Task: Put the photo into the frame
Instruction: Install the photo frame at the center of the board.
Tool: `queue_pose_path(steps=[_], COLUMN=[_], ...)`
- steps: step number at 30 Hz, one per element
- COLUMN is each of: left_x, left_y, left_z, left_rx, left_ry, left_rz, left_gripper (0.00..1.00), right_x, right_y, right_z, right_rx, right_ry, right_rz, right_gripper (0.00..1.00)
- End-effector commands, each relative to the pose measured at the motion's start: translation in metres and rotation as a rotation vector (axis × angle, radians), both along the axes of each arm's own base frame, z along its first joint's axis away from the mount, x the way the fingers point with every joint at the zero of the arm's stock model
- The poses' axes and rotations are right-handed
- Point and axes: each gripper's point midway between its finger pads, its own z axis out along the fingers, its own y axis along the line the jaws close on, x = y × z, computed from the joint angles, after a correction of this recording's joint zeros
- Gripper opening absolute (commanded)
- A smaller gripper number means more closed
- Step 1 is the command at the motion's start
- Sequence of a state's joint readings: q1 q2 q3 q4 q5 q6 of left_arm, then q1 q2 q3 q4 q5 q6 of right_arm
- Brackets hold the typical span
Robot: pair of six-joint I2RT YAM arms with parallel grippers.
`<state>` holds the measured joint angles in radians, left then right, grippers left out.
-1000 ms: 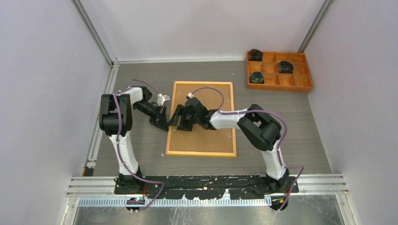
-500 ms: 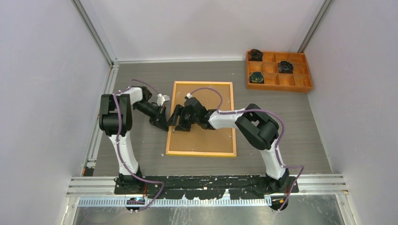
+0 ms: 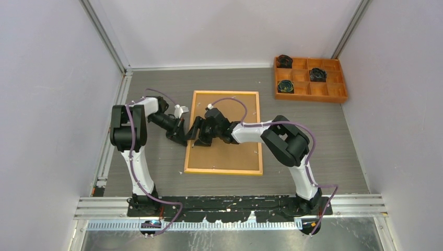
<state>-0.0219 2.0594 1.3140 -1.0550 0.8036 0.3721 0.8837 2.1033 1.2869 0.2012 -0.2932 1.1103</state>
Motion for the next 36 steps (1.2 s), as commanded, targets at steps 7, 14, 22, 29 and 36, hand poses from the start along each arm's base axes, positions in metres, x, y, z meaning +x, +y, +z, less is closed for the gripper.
queue_pose_path(steps=[7,14,22,29,36], left_x=[0.003,0.003,0.003,0.002,0.001], left_y=[0.003,0.003,0.003,0.003,0.003], left_z=[-0.004,-0.003,-0.002,-0.001,-0.001], left_rx=[0.015,0.017,0.016,0.015,0.009], left_ry=[-0.039,-0.041,-0.043,-0.043,-0.039], left_rz=[-0.02,-0.024,-0.021,-0.024,-0.025], left_gripper=[0.01,0.01,0.0,0.01,0.01], right_x=[-0.005,-0.019,-0.014,-0.005,0.001], right_y=[0.0,-0.018,-0.009,-0.005,-0.004], right_z=[-0.01,-0.011,-0.012,-0.018,-0.019], right_rx=[-0.023,-0.059,-0.055,-0.064,-0.065], right_ry=[0.014,0.01,0.005,-0.014,-0.029], right_rz=[-0.05,-0.056,-0.056,-0.08,-0.098], right_gripper=[0.67,0.67,0.67,0.67,0.66])
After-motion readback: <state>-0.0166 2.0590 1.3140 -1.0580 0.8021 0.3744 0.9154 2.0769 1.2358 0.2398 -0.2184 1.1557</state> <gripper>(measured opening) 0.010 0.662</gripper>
